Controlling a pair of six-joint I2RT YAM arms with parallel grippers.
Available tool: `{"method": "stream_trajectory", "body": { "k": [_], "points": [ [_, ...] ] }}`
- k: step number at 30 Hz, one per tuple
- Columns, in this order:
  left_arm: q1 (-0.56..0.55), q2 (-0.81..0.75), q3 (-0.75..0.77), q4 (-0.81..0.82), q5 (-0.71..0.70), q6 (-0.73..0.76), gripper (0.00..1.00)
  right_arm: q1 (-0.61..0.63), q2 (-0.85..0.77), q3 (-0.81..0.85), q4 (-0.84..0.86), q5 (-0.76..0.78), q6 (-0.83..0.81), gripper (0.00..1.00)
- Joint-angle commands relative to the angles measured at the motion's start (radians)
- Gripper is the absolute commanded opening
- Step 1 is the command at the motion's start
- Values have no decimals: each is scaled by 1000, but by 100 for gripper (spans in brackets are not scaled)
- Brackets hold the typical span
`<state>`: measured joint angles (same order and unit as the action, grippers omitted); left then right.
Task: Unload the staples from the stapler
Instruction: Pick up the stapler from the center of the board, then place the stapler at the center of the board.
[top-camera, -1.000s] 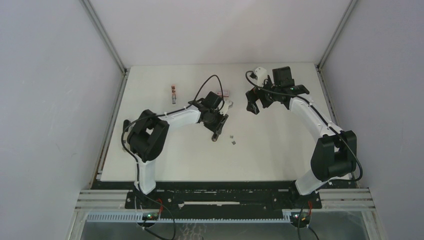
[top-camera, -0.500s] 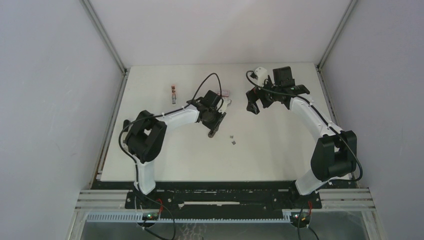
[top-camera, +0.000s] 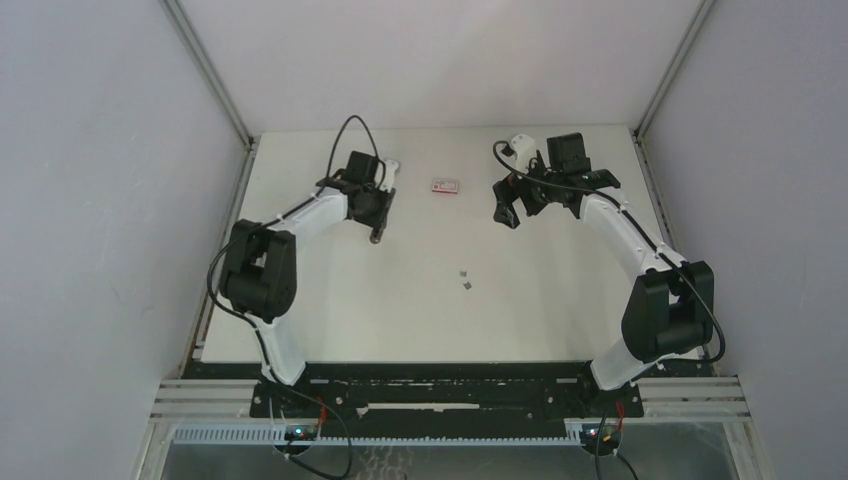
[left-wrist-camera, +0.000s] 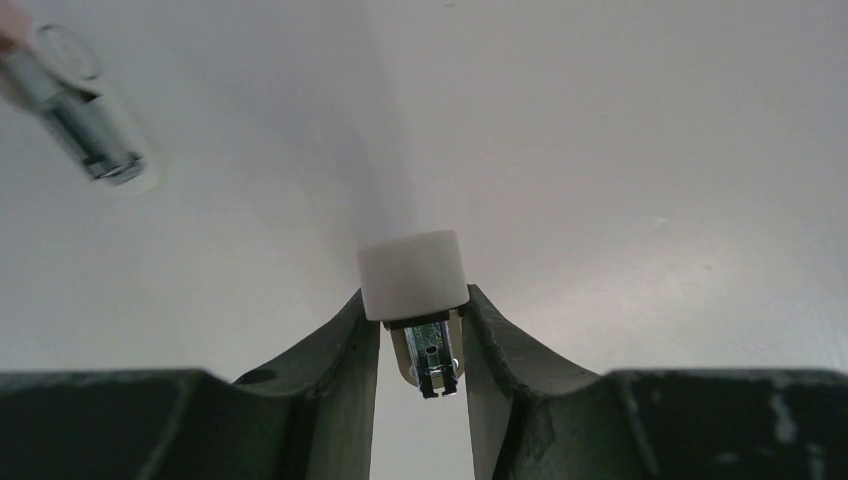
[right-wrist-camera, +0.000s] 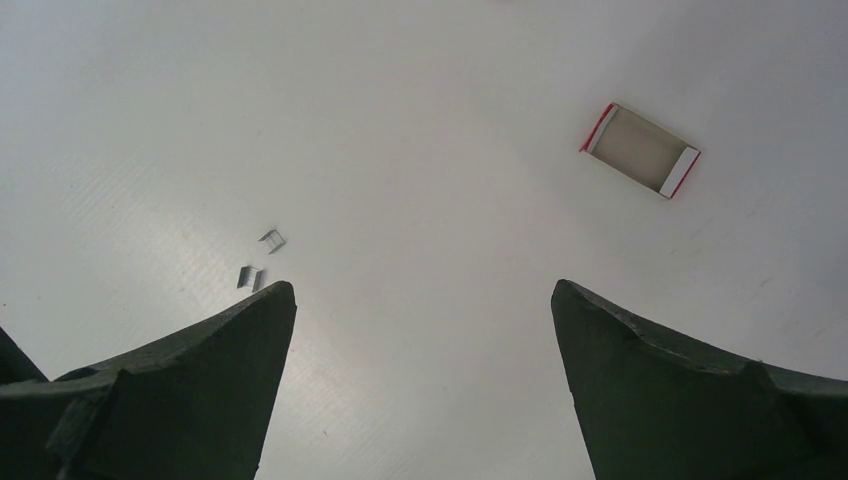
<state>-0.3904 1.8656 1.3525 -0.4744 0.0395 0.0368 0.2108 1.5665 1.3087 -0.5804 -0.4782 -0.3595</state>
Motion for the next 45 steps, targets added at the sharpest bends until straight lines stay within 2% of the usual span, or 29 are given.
{"method": "stream_trajectory", "body": {
  "k": [1, 10, 19, 33, 45],
  "points": [
    [89, -66, 59, -2, -13, 36, 37, -5, -42, 3, 17, -20, 2, 100],
    [269, -30, 132, -24, 9, 51, 37, -4, -35, 4, 17, -21, 1, 100],
    [383, 90, 289, -55, 22, 57, 38, -3, -34, 3, 18, -20, 3, 100],
    [408, 357, 589, -178, 89, 72, 39, -5, -29, 4, 17, -13, 0, 100],
    [408, 440, 658, -229, 119, 75, 39, -5, -22, 3, 17, -12, -3, 100]
  ]
}}
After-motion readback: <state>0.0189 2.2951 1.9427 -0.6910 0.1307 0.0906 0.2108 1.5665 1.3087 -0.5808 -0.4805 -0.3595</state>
